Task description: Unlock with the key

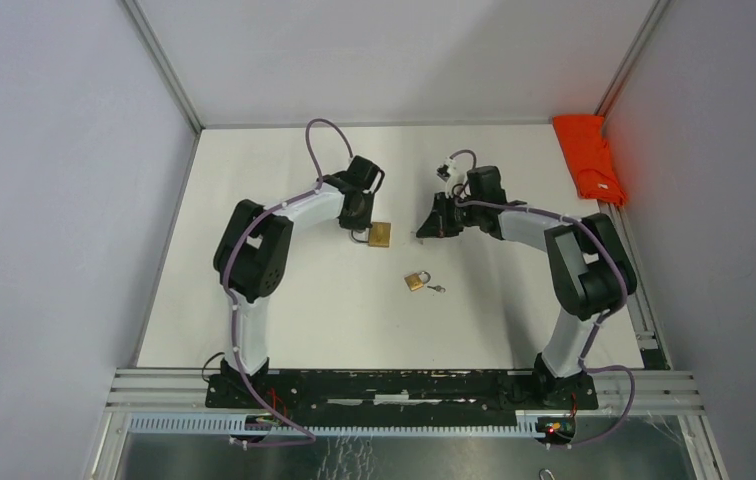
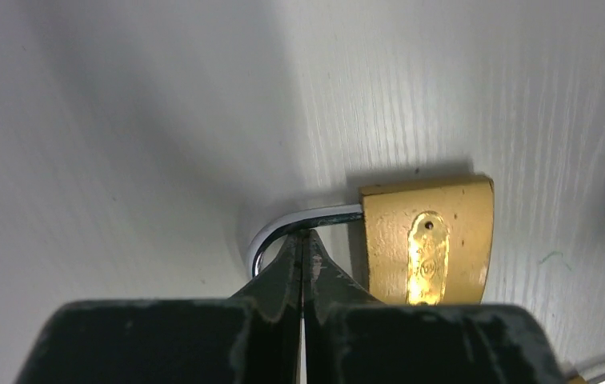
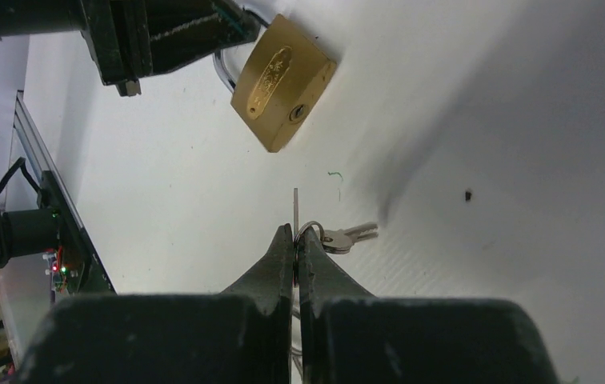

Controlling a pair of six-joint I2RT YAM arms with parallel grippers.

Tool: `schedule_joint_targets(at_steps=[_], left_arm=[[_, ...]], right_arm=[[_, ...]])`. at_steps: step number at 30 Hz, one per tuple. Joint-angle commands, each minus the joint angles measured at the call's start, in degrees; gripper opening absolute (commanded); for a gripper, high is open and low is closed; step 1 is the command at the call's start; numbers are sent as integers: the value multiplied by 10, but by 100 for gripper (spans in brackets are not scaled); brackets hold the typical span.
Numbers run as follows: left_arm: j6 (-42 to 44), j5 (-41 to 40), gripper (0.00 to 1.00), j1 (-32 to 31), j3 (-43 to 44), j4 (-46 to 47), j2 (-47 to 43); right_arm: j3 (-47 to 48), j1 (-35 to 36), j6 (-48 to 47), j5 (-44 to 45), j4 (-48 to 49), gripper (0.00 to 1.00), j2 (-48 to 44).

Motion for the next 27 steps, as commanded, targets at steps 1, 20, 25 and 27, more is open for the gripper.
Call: schedule_joint_targets(at_steps=[1,20,25,27], left_arm=[[51,-25,2,9,30,24,34],[53,22,2,15,14,46,60],[39,33,2,15,-12,51,49],[35,38,2,15,-25,53,41]], right_arm=[[52,16,-29,-19,-27,0,39],[31,57,147,2,132,0,118],[31,73,171,6,159,0,131],[38,76,173,9,160,0,137]])
